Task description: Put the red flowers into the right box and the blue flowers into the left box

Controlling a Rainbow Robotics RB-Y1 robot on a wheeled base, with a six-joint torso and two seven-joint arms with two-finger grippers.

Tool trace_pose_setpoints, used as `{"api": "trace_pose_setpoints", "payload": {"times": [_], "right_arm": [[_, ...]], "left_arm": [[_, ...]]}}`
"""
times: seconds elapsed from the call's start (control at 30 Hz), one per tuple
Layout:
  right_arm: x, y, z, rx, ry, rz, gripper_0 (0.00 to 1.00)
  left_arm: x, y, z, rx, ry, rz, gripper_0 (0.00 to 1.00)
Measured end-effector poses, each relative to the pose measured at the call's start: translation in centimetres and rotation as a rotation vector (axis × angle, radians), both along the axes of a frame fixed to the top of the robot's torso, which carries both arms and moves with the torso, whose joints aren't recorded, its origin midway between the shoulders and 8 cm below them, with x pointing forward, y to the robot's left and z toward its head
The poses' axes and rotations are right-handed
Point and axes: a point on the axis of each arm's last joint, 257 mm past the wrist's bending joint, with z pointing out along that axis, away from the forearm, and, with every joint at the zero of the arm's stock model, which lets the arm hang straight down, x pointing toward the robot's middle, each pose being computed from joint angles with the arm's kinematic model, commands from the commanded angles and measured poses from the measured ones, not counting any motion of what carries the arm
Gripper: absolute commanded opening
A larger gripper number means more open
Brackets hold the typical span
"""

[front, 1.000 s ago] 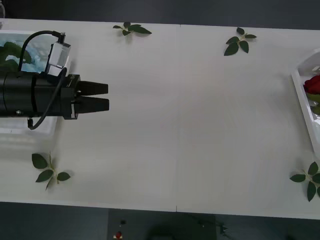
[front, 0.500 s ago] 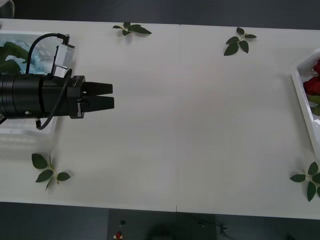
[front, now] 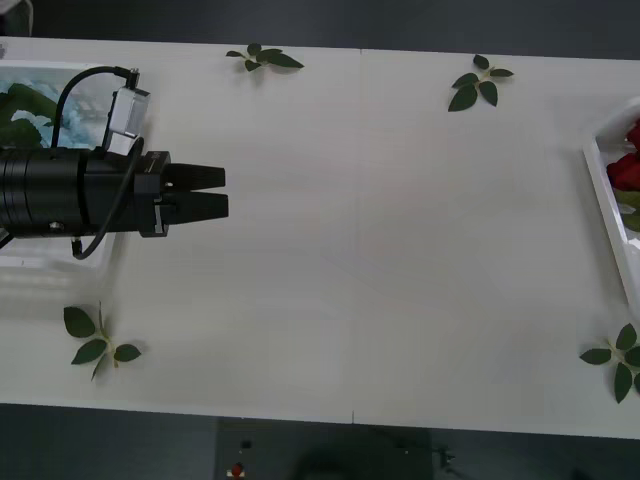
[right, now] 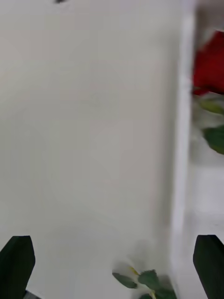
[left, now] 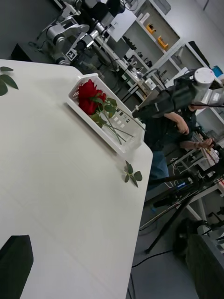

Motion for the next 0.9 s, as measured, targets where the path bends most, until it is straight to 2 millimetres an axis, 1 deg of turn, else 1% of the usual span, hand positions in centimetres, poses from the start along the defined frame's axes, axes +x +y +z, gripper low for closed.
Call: {"api": "trace_pose_setpoints", "payload": {"times": [0.07,0.23,0.3,0.4,0.53,0.63,0.7,0.83,0.9], "right_arm": [[0.1,1.6,1.3,0.001,-0.061,0.098,1.00],[-1.5,5.8,4.2,0.025,-0.159,0.321,1.00],[-2.3,7.9,5.4,0.009,-0.232,0.438,1.00],[-4.0,11.3,6.6,-0.013,-0.333,0.598,1.00],[-6.1,15.1,7.3,0.015,-0.398,0.708,1.00],[-7.7,17.8,7.1,0.059,-0.410,0.762,1.00],[-8.6,19.1,6.8,0.078,-0.417,0.786,1.00],[-9.0,21.5,7.4,0.127,-0.469,0.768,1.00],[-9.5,22.5,7.4,0.144,-0.482,0.765,1.00]], "left_arm": [[0.0,0.0,0.0,0.000,0.000,0.000,0.95],[0.0,0.0,0.0,0.000,0.000,0.000,0.96],[0.0,0.0,0.0,0.000,0.000,0.000,0.95],[0.0,0.0,0.0,0.000,0.000,0.000,0.96],[0.0,0.0,0.0,0.000,0.000,0.000,0.96],[0.0,0.0,0.0,0.000,0.000,0.000,0.96],[0.0,0.0,0.0,0.000,0.000,0.000,0.95],[0.0,0.0,0.0,0.000,0.000,0.000,0.95],[0.0,0.0,0.0,0.000,0.000,0.000,0.95]]}}
